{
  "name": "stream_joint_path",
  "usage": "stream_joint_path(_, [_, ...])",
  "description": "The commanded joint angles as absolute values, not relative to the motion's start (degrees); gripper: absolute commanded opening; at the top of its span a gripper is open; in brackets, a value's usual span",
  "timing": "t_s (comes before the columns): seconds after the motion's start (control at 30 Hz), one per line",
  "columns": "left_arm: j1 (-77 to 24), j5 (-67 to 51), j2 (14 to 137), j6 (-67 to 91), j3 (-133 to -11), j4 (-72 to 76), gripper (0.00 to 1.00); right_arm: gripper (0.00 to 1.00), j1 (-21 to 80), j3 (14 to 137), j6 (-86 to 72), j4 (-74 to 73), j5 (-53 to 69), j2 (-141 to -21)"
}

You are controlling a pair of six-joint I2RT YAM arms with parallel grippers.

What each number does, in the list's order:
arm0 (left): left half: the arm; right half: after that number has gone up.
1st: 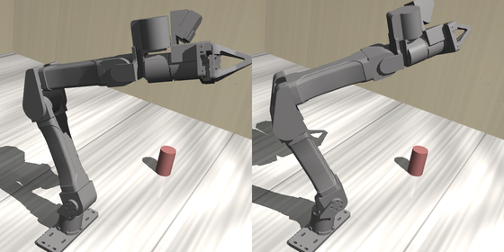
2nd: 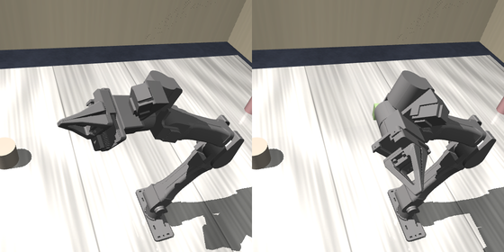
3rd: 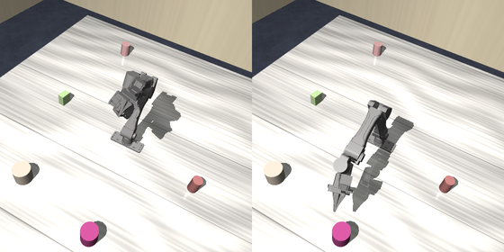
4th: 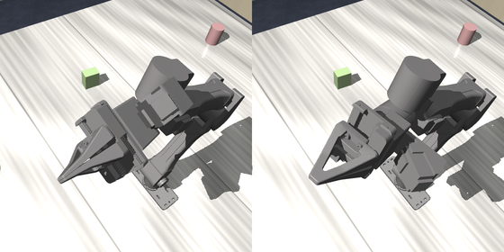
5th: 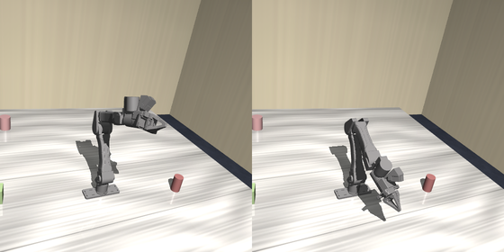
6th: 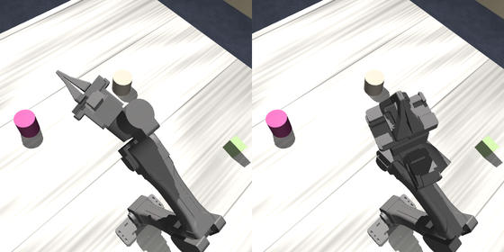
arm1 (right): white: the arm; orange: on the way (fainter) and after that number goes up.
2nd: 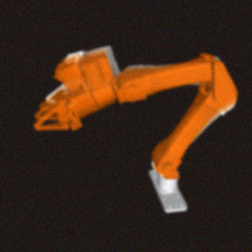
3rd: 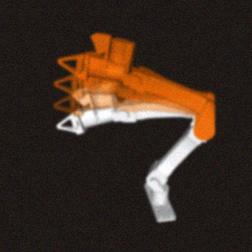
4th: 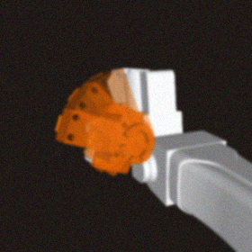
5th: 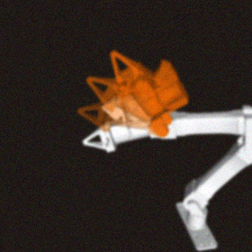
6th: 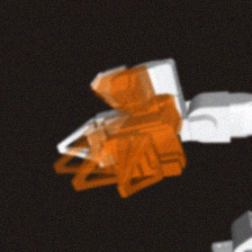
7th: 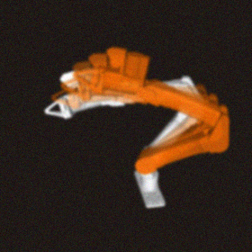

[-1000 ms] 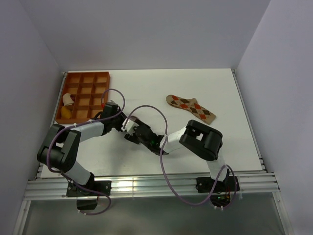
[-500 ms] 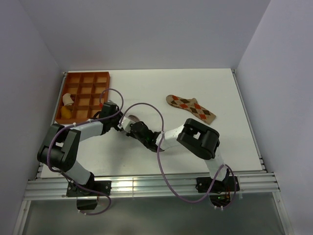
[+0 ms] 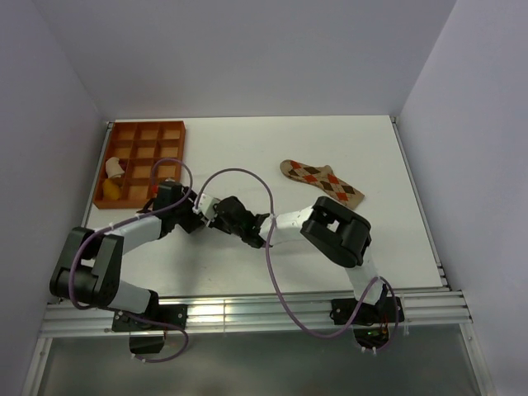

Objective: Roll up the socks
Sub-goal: Roll the sock at the center of the board.

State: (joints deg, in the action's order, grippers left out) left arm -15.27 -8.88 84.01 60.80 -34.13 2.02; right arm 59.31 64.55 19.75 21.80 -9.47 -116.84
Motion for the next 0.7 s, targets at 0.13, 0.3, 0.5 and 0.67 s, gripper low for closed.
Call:
stream_joint_path(0.13, [-13.27, -2.92, 74.46, 64.33, -27.96, 1.67, 0.74, 0.00, 58.89, 66.09, 17.67, 13.80, -4.84, -119.71])
stream_joint_path(0.3, [-12.13, -0.26, 69.62, 65.83, -23.47, 4.30, 0.72, 0.00, 58.71, 68.64, 17.84, 9.94, -1.25, -120.23])
stream_joint_path(0.5, [-11.69, -0.44, 66.97, 64.69, -19.78, 8.35, 0.72, 0.00, 57.31, 75.93, 16.53, -3.30, 7.46, -122.08])
stream_joint_path(0.67, [-11.60, -1.32, 67.41, 64.25, -18.02, 13.26, 0.72, 0.00, 54.68, 82.86, 14.42, -12.11, 17.55, -124.27])
